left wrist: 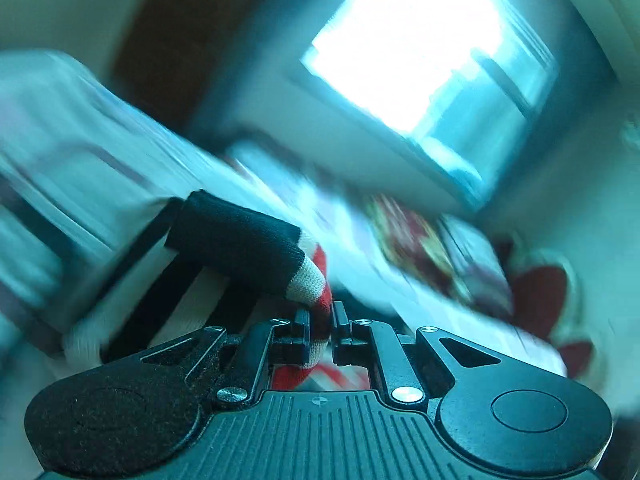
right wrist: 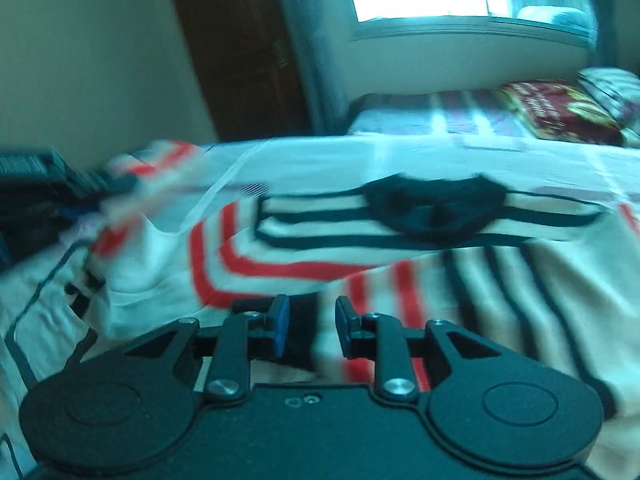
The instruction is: Fold small clothes
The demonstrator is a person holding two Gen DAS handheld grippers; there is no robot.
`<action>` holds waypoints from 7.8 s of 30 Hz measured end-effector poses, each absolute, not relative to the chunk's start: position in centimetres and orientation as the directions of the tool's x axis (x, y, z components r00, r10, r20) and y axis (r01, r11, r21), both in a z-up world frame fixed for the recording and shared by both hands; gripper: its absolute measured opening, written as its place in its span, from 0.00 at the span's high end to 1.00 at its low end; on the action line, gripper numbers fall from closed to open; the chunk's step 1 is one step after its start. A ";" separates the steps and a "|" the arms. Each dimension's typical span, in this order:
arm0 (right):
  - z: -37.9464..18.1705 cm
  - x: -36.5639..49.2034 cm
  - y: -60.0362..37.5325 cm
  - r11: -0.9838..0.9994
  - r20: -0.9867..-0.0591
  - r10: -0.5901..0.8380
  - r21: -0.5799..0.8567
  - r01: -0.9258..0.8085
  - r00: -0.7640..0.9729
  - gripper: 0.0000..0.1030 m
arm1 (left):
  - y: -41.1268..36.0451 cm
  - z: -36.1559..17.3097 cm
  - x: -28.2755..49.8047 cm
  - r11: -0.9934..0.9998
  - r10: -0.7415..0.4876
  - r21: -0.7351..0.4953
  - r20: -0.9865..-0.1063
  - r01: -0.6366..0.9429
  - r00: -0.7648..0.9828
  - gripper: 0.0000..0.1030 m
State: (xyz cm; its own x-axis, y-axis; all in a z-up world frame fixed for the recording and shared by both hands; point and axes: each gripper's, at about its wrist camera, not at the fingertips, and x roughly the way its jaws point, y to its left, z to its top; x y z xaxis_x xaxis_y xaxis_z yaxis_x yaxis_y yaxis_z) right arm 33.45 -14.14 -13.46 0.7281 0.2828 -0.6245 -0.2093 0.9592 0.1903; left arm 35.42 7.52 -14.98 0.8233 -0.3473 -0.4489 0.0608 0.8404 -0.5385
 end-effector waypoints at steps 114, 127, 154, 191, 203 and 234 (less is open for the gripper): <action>-17.6 32.2 -25.4 0.999 -0.674 0.042 0.006 -0.052 0.737 0.80 | 6.0 -19.7 36.9 0.999 -0.041 -0.041 -0.672 0.018 0.739 0.88; -16.7 31.9 -23.3 0.995 -0.675 0.086 0.020 -0.099 0.733 0.76 | 4.7 -18.7 33.4 0.997 -0.066 -0.015 -0.660 0.075 0.748 0.87; -16.3 35.6 -19.2 0.986 -0.702 0.139 0.030 -0.165 0.699 0.71 | -0.3 -18.6 36.2 0.997 -0.082 -0.048 -0.692 0.068 0.717 0.87; -17.7 21.2 -25.7 0.966 -0.719 0.096 -0.098 -0.237 0.688 0.73 | 1.2 -19.8 21.5 0.991 -0.027 0.075 -0.706 0.112 0.708 0.87; -17.1 16.8 -29.2 0.994 -0.748 0.092 0.029 -0.107 0.657 0.58 | 0.1 -18.2 16.5 0.985 -0.025 0.103 -0.709 0.138 0.705 0.87; -17.4 9.4 -20.7 0.997 -0.744 -0.006 -0.057 -0.054 0.668 0.80 | 5.9 -19.7 11.9 0.967 -0.189 -0.017 -0.719 0.255 0.668 0.83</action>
